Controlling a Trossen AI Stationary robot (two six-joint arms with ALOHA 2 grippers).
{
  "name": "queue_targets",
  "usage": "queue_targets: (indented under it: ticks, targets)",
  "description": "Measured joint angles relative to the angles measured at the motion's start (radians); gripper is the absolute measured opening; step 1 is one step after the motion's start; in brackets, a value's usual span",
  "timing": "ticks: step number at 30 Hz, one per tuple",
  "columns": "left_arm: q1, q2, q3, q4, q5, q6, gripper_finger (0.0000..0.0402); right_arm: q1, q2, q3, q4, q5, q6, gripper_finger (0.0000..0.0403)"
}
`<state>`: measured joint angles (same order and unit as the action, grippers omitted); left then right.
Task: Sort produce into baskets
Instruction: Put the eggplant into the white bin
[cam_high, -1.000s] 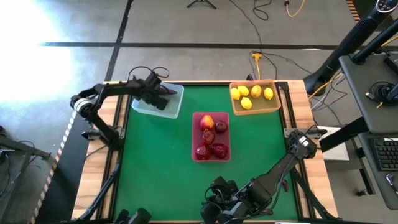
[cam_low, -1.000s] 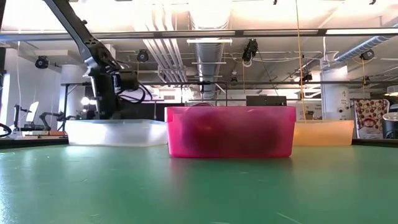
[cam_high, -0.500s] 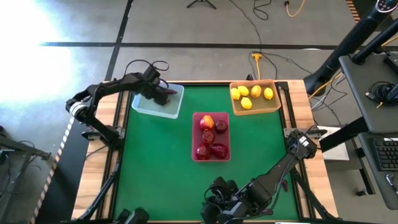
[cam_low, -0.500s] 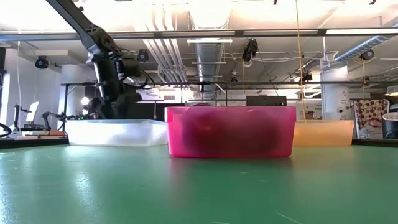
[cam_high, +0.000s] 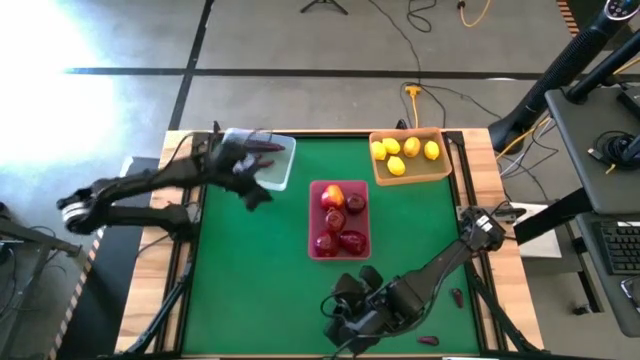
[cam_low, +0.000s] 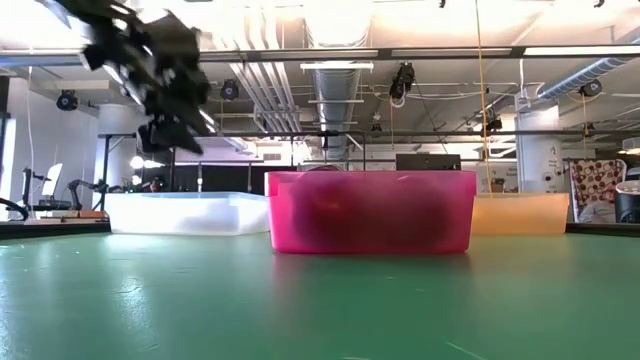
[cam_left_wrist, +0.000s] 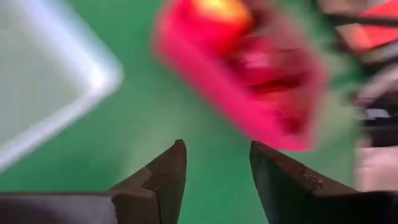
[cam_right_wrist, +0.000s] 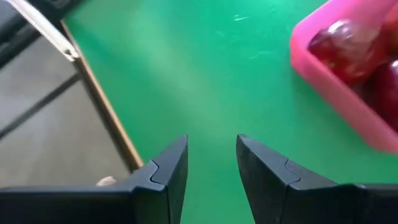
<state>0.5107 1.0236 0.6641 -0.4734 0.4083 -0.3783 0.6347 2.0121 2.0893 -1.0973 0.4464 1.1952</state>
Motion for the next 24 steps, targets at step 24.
queue_targets:
  ticks: [24]
  targets:
    - [-0.772,-0.150,-0.280,1.035,-0.312,-0.238,0.0157,0.164,0.000,-0.151,-0.270,-0.581,0.458,0.0222]
